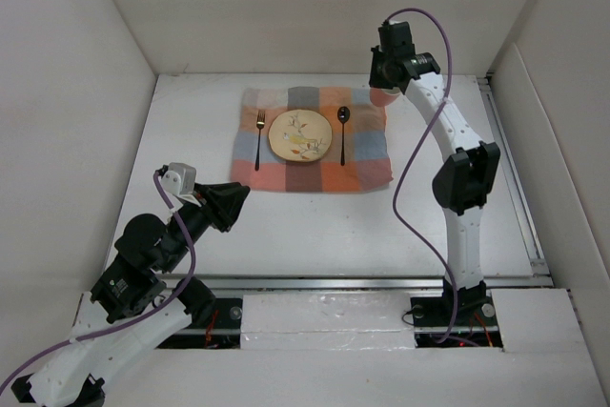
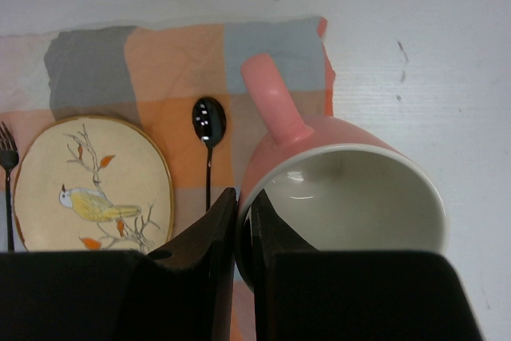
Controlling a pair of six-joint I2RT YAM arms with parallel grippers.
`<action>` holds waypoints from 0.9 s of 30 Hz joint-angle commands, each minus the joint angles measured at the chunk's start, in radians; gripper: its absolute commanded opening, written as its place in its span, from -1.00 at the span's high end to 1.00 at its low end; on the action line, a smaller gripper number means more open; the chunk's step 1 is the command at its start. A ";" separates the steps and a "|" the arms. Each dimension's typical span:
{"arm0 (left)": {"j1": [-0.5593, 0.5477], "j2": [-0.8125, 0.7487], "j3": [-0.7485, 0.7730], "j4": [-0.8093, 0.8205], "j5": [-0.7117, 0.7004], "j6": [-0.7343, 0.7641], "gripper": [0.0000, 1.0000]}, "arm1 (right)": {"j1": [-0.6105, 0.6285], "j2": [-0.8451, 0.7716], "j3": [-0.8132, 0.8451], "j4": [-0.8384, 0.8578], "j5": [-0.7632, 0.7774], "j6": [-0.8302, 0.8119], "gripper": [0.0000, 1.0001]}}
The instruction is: Set the dinner table for one person
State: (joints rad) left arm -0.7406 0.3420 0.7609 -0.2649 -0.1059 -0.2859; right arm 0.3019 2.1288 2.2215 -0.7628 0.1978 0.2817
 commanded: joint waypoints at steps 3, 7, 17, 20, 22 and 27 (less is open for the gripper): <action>-0.006 0.020 -0.006 0.055 -0.003 0.005 0.51 | 0.009 0.173 0.328 -0.104 0.006 -0.062 1.00; -0.006 0.023 -0.008 0.053 -0.006 0.004 0.51 | 0.009 0.218 0.351 -0.060 -0.024 -0.062 1.00; -0.006 0.034 -0.006 0.053 -0.018 0.005 0.51 | 0.000 0.281 0.345 -0.006 -0.054 -0.056 1.00; -0.006 0.034 -0.006 0.052 -0.018 0.004 0.51 | 0.000 0.301 0.340 0.006 -0.052 -0.055 1.00; -0.006 0.034 -0.006 0.052 -0.021 0.004 0.51 | 0.000 0.313 0.340 0.023 -0.054 -0.052 1.00; -0.006 0.037 -0.008 0.052 -0.026 0.004 0.51 | 0.000 0.347 0.356 0.057 -0.051 -0.046 1.00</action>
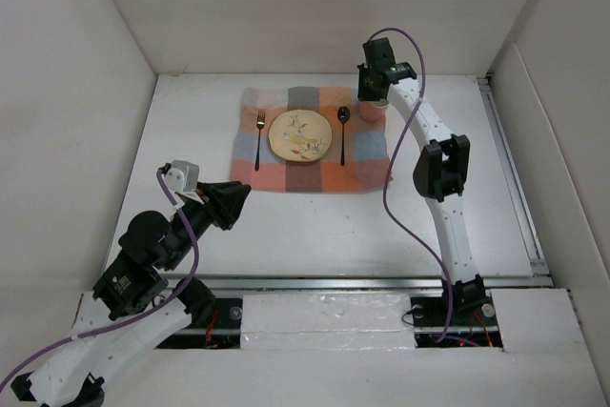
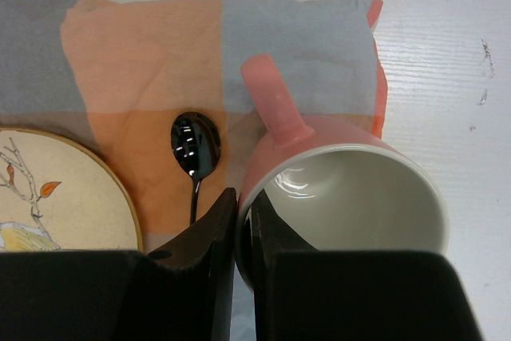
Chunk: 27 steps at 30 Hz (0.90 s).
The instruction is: Set the dinner table for one person
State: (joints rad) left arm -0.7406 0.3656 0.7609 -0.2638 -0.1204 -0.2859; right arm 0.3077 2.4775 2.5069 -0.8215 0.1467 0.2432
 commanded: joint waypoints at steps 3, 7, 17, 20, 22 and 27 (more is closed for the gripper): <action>-0.006 0.019 -0.006 0.049 -0.013 0.004 0.51 | -0.005 0.030 0.093 0.119 -0.001 -0.002 1.00; -0.006 0.024 -0.006 0.051 -0.018 0.004 0.51 | -0.005 0.046 0.072 0.136 0.001 -0.002 0.99; -0.006 0.033 -0.006 0.047 -0.021 0.004 0.51 | -0.005 0.000 0.029 0.171 0.013 -0.002 0.14; -0.006 0.033 -0.005 0.049 -0.025 0.004 0.51 | -0.005 -0.037 0.017 0.176 0.011 -0.002 -0.11; -0.006 0.036 -0.006 0.048 -0.027 0.004 0.51 | -0.005 -0.055 0.004 0.179 0.010 -0.002 -0.19; -0.006 0.038 -0.006 0.043 -0.051 0.002 0.50 | -0.005 -0.185 -0.061 0.192 0.005 -0.005 -0.37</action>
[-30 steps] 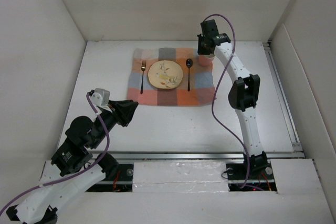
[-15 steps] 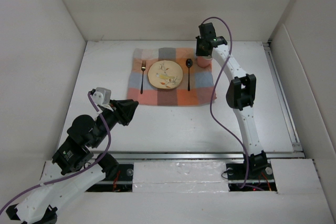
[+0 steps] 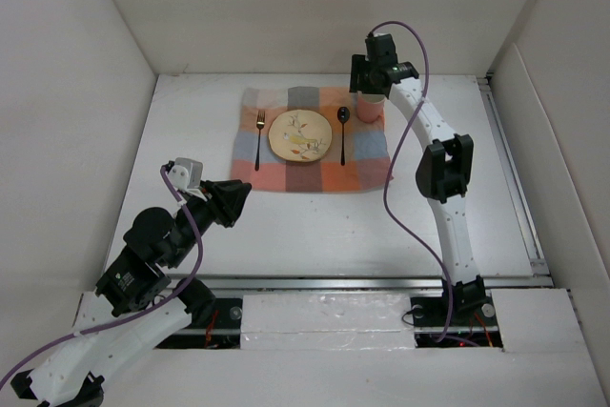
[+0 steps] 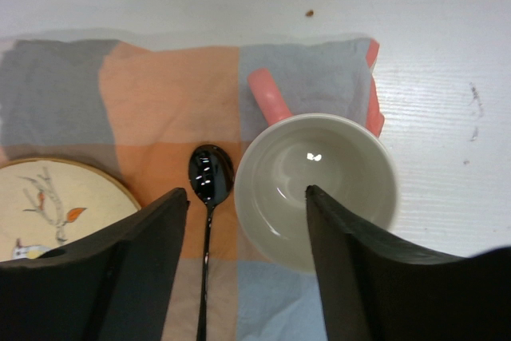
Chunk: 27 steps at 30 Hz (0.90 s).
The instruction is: Set the dinner table for one person
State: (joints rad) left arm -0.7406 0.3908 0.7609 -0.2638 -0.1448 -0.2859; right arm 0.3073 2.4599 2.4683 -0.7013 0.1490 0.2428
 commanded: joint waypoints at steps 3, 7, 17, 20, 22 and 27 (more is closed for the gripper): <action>-0.006 0.016 -0.003 0.037 -0.041 0.001 0.49 | -0.005 -0.264 -0.090 0.109 0.014 -0.002 -0.58; -0.006 0.022 0.000 0.029 -0.056 -0.001 0.42 | -0.005 -0.461 -0.233 0.189 0.038 0.007 -0.51; 0.035 -0.024 0.029 0.003 -0.148 -0.004 -0.09 | -0.005 -1.301 -1.144 0.554 -0.048 0.065 -1.00; 0.035 -0.039 0.051 -0.023 -0.220 -0.012 -0.19 | -0.027 -1.592 -1.409 0.599 0.006 0.125 -1.00; 0.035 -0.047 0.069 -0.038 -0.257 -0.013 -0.24 | -0.053 -1.723 -1.505 0.573 0.035 0.131 -1.00; 0.035 -0.075 0.080 -0.063 -0.367 -0.004 -0.25 | -0.076 -2.001 -1.770 0.505 0.051 0.187 -1.00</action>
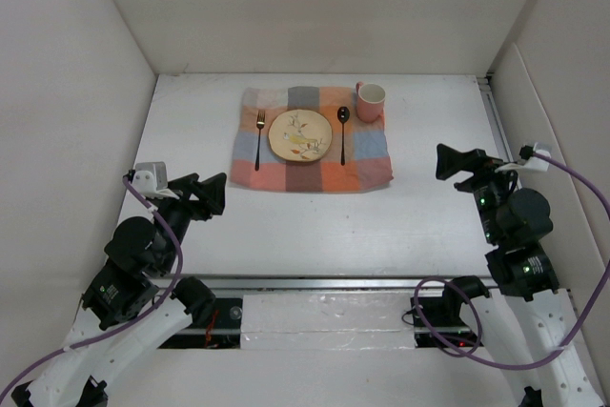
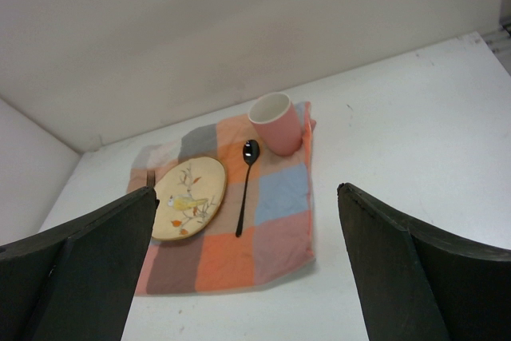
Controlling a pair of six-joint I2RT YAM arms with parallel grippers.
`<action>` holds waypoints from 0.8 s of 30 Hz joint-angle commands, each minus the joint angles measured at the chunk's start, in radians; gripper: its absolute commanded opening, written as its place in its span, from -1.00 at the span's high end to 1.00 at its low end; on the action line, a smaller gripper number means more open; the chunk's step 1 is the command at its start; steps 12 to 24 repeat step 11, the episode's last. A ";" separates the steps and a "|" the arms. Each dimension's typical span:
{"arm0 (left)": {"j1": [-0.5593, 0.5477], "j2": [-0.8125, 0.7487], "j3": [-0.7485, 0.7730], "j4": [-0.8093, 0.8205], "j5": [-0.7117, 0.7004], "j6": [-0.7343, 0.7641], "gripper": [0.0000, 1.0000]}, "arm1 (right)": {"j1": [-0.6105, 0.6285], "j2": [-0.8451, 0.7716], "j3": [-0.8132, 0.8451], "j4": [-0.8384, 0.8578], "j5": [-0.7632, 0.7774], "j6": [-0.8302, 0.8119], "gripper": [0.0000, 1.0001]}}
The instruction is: Set the dinner table for one person
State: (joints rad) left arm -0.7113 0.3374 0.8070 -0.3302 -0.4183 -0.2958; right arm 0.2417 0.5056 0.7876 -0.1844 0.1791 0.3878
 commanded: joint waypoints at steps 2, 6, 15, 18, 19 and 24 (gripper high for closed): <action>0.006 -0.031 0.026 0.002 -0.102 0.006 -0.24 | -0.010 -0.061 -0.117 -0.032 -0.006 0.052 -1.00; 0.006 -0.035 0.020 0.005 -0.065 -0.023 -0.25 | -0.019 -0.027 -0.117 -0.053 -0.059 0.054 -1.00; 0.006 -0.002 0.023 0.006 -0.040 -0.048 -0.28 | -0.019 0.002 -0.079 -0.041 -0.082 0.037 -1.00; 0.006 -0.002 0.023 0.006 -0.040 -0.048 -0.28 | -0.019 0.002 -0.079 -0.041 -0.082 0.037 -1.00; 0.006 -0.002 0.023 0.006 -0.040 -0.048 -0.28 | -0.019 0.002 -0.079 -0.041 -0.082 0.037 -1.00; 0.006 -0.002 0.023 0.006 -0.040 -0.048 -0.28 | -0.019 0.002 -0.079 -0.041 -0.082 0.037 -1.00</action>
